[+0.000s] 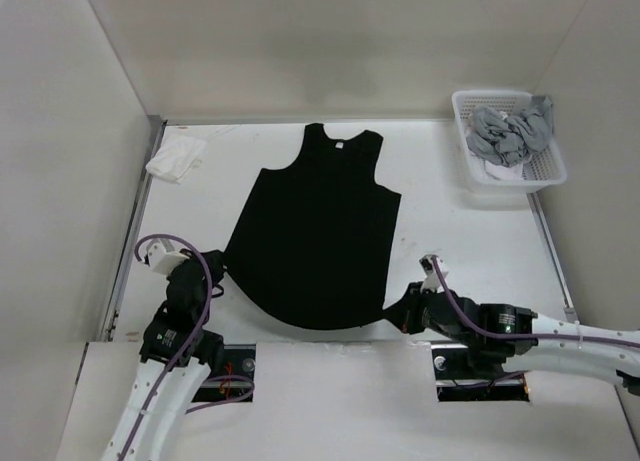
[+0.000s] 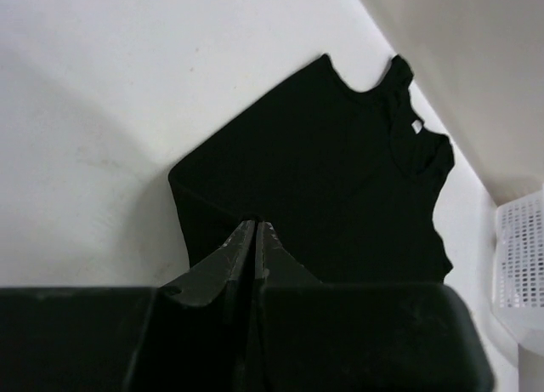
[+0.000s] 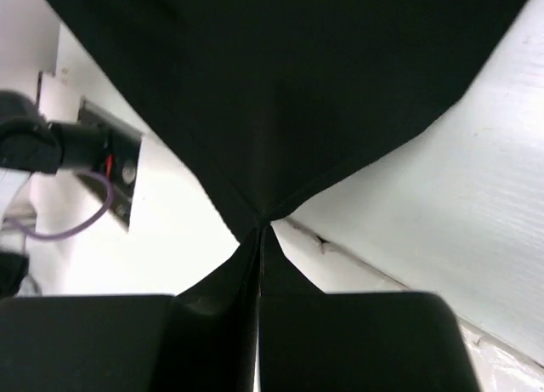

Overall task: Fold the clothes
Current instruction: Flatten the tank top out, then fold the tank top

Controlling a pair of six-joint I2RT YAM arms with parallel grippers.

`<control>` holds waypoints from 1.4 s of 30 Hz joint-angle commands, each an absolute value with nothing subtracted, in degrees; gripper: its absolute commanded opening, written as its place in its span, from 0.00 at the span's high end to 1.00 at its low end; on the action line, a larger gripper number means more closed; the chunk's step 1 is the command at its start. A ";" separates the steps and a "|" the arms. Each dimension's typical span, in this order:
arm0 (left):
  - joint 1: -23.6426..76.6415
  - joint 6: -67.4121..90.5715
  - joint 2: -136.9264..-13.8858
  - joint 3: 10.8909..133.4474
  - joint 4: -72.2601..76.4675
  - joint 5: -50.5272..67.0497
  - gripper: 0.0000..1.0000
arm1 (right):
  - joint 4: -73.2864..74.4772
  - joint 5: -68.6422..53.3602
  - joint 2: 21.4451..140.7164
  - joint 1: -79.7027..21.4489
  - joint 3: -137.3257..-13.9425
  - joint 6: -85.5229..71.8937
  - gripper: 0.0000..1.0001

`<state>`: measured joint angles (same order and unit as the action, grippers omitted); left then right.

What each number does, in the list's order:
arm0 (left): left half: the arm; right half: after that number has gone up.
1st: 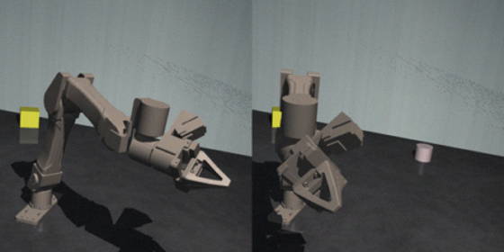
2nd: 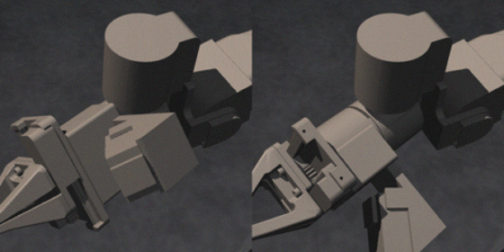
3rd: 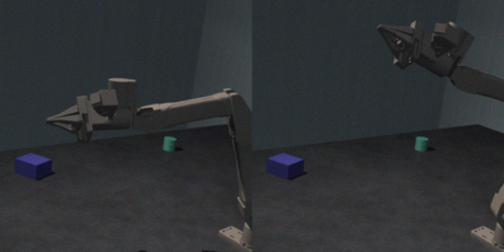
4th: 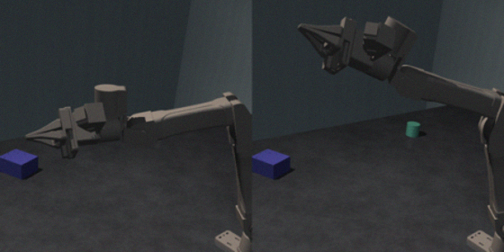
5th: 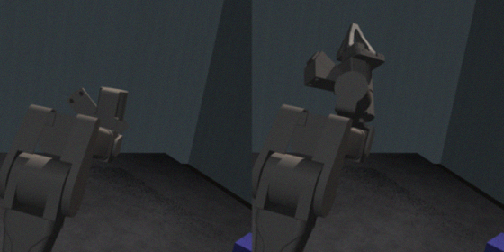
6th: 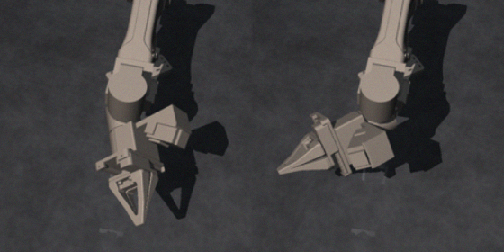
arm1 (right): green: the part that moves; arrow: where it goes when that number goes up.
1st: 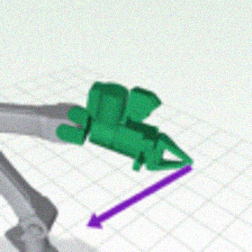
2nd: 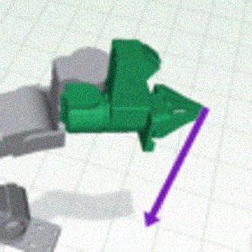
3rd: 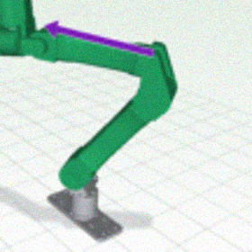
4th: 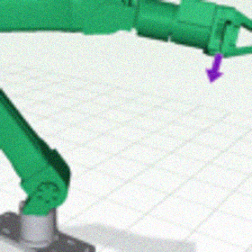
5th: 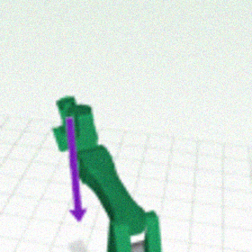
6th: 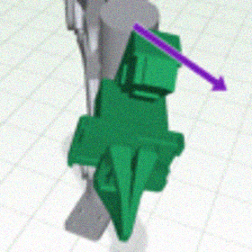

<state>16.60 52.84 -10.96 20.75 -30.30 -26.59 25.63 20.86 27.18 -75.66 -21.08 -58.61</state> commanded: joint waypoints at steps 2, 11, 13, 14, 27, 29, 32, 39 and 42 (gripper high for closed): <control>17.01 54.41 -17.72 24.51 -24.92 -27.16 0.98 | 25.94 29.88 31.71 -70.13 -27.06 -59.18 1.00; 13.67 52.56 -63.32 42.24 11.67 -29.27 0.98 | -0.85 3.98 56.91 -25.04 -41.02 -38.76 1.00; 12.79 52.39 -72.28 48.91 15.10 -28.83 0.98 | -5.07 1.16 64.55 -19.76 -45.85 -38.24 1.00; 12.87 51.86 -77.90 53.48 16.60 -29.09 0.98 | -6.84 -0.16 69.04 -17.29 -49.01 -38.32 1.00; 8.75 46.32 -128.51 104.43 10.28 -21.98 0.63 | -3.36 -4.92 121.54 -7.07 -99.04 -42.18 0.65; 8.66 47.11 -123.86 97.16 12.64 -21.71 0.54 | -2.29 -4.05 119.81 -7.16 -96.53 -41.57 0.53; 9.09 47.19 -113.85 82.06 18.09 -22.76 0.50 | -5.87 -0.63 111.83 -9.79 -85.65 -41.05 0.53; 10.33 54.31 -95.82 49.42 24.34 -21.90 0.61 | -15.81 1.67 91.87 -17.87 -56.81 -40.86 0.98; 7.87 57.03 -94.31 43.52 25.13 -16.02 0.59 | -17.92 2.19 84.75 -20.42 -47.67 -41.40 0.96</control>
<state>10.15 52.77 -95.24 47.86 20.84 -20.38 -10.92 0.27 89.97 -19.77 -53.28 -40.95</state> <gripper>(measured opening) 0.404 0.030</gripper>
